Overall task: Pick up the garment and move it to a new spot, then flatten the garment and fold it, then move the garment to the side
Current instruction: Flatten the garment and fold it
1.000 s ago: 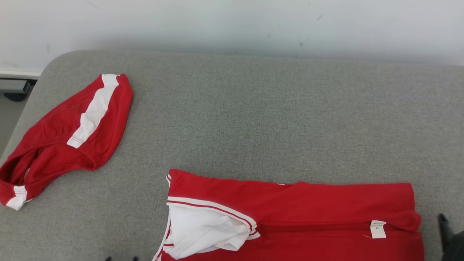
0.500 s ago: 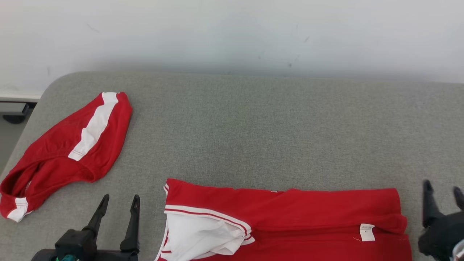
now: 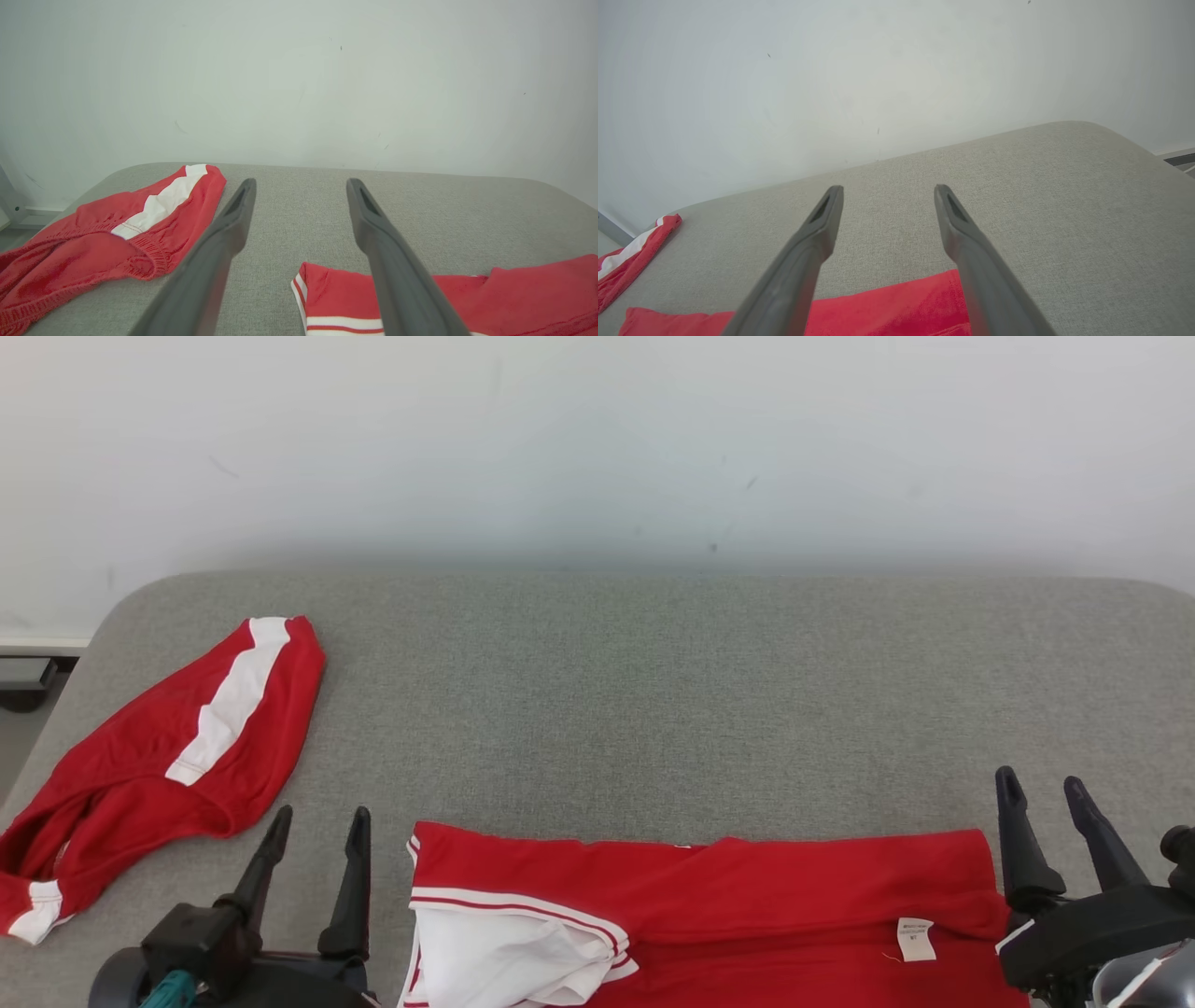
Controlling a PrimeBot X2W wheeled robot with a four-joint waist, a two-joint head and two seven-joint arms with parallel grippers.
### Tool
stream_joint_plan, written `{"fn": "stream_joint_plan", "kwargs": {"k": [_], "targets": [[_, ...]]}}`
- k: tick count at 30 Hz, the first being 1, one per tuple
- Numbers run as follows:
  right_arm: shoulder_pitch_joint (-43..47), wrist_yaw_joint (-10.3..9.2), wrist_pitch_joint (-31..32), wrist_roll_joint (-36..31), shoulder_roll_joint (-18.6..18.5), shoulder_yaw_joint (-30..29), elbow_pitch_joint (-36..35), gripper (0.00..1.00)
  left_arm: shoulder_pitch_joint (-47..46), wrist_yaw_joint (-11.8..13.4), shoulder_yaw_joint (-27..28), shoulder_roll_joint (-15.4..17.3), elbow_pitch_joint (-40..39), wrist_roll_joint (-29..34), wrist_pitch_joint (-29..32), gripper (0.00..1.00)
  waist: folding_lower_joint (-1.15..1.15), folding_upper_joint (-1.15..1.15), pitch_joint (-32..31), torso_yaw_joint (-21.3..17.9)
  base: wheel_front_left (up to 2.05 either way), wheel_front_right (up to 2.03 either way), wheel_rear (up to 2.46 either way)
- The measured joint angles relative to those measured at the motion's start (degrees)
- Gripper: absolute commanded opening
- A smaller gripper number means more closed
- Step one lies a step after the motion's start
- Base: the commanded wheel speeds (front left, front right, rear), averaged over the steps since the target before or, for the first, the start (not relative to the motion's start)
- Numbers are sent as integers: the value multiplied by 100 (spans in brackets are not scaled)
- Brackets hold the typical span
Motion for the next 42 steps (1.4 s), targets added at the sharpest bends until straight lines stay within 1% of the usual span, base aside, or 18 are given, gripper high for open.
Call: {"fn": "stream_joint_plan", "kwargs": {"k": [3,9,13,18,22,24,25,26,28,32,37,42], "targets": [[-2,101,-124,85,8,87,63,100,-26,-48,-60,-7,103,-5,82,100,0,0,-54,-40,0,0,0],[-21,234,-264,79,8,241,310,100,-137,-41,-77,-90,479,-65,479,100,1,0,-57,-82,0,0,0],[-119,321,-337,69,4,312,436,100,-253,-12,-88,-133,565,-62,553,100,1,0,-57,-91,0,0,0],[-129,369,-444,46,1,336,542,100,-309,15,-75,-129,613,-47,654,100,1,0,-65,-116,0,0,0],[-126,371,-501,31,-10,330,620,100,-310,19,-78,-115,634,1,711,100,1,0,-70,-135,0,0,0],[-115,371,-501,24,-15,330,686,100,-310,58,-96,-114,657,23,735,100,1,0,-71,-142,0,0,0],[-99,371,-438,-4,-36,343,755,100,-310,58,-108,-116,659,33,738,100,1,0,-70,-143,0,0,0],[-27,371,-199,-93,-120,405,937,100,-311,58,-159,-129,656,65,772,100,1,0,-56,-143,0,0,0],[110,363,32,-234,-213,467,1157,100,-314,58,-218,-142,653,86,808,100,1,0,-32,-141,0,0,0],[230,336,446,-290,-325,568,1562,100,-342,59,-288,-210,654,107,837,100,1,0,42,-127,0,0,0],[89,321,636,-318,-360,633,1934,100,-387,59,-347,-291,671,125,853,100,1,0,138,-105,0,0,0],[-230,312,753,-318,-304,702,2293,100,-509,59,-387,-304,755,144,888,100,1,0,197,-90,0,0,0]]}}
